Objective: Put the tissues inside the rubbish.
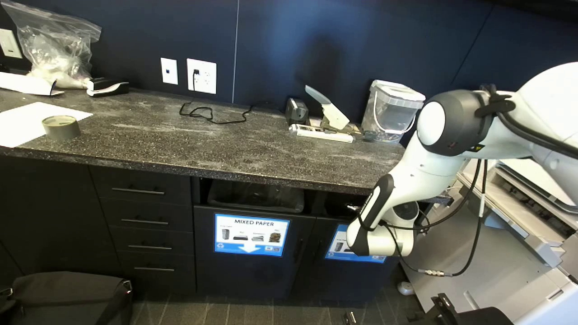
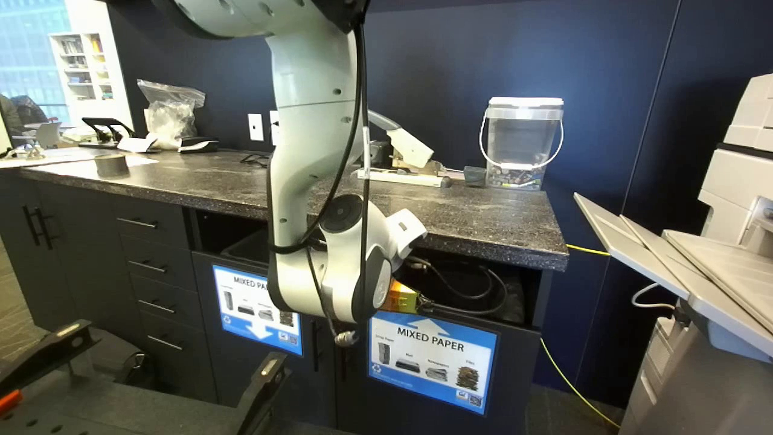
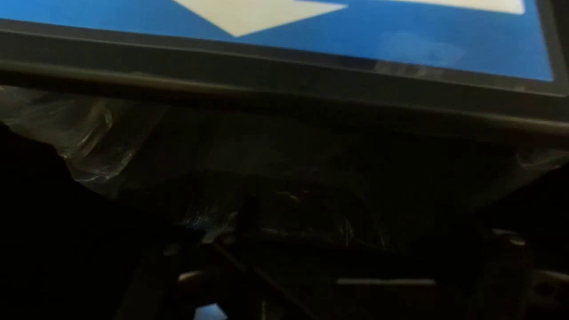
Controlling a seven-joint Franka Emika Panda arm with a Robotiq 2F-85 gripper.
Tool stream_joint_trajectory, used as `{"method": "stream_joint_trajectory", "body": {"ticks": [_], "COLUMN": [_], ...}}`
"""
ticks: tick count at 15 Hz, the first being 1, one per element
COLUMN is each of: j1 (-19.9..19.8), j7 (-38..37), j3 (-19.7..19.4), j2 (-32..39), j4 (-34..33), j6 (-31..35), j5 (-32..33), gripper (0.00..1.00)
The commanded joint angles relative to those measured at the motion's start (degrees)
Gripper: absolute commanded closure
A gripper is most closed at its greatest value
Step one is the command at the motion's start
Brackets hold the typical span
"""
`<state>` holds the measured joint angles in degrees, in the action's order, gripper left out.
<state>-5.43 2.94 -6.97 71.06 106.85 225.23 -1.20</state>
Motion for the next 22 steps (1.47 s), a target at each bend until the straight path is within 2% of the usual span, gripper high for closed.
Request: {"method": "stream_joint_trajectory", "body": {"ticks": [1, 5, 9, 12, 15, 16, 17, 18, 19, 20, 22], "j1": [2.4, 8.7, 14.4, 18.8, 22.0, 24.6, 21.5, 26.1, 25.7, 18.4, 14.1], "j7": [2.0, 4.4, 7.1, 7.8, 3.9, 5.5, 0.6, 2.0, 0.3, -3.3, -6.5], "j3": [-1.5, -6.7, -12.9, -18.3, -23.3, -25.8, -24.0, -28.0, -27.7, -20.8, -14.6], "j2": [-12.7, -24.6, -36.8, -46.3, -55.9, -58.9, -62.4, -65.2, -68.6, -72.3, -78.7], "j4": [13.7, 24.5, 33.5, 37.2, 38.4, 38.5, 37.7, 37.5, 36.9, 35.8, 34.7], "j6": [-10.0, -23.1, -39.0, -51.7, -62.4, -65.7, -69.7, -73.3, -77.5, -81.8, -90.6], "j5": [-0.3, -4.1, -0.8, 4.9, 14.4, 13.8, 21.4, 20.2, 22.6, 27.8, 29.1], "gripper": [0.0, 0.0, 0.0, 0.0, 0.0, 0.0, 0.0, 0.0, 0.0, 0.0, 0.0]}}
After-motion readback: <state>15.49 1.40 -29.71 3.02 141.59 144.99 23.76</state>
